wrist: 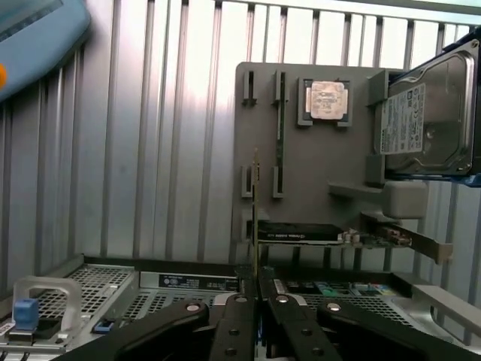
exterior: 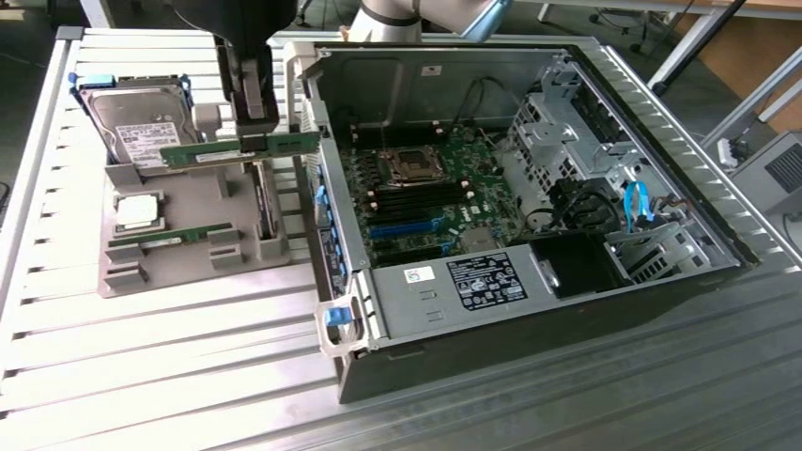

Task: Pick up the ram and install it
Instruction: 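Pick up the ram and move it above insertion slot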

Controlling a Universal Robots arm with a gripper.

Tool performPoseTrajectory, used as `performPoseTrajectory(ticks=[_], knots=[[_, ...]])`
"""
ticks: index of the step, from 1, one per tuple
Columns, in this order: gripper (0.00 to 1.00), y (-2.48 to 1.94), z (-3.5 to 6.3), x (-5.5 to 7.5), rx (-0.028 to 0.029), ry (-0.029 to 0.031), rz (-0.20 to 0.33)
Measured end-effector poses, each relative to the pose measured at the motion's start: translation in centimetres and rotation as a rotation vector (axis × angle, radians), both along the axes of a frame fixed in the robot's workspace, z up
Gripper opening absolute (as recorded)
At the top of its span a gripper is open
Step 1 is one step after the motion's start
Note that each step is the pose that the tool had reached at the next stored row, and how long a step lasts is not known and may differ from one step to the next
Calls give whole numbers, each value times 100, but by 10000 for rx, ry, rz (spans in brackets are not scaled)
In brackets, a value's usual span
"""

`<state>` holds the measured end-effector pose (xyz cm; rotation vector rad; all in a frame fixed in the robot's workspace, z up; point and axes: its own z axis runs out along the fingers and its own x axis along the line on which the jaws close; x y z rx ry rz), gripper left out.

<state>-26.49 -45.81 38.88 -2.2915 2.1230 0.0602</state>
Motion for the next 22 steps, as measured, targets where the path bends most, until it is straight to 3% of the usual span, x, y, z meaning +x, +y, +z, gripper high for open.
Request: performPoseTrajectory(ticks=[22], knots=[[11,0,0,528,0,1,0]])
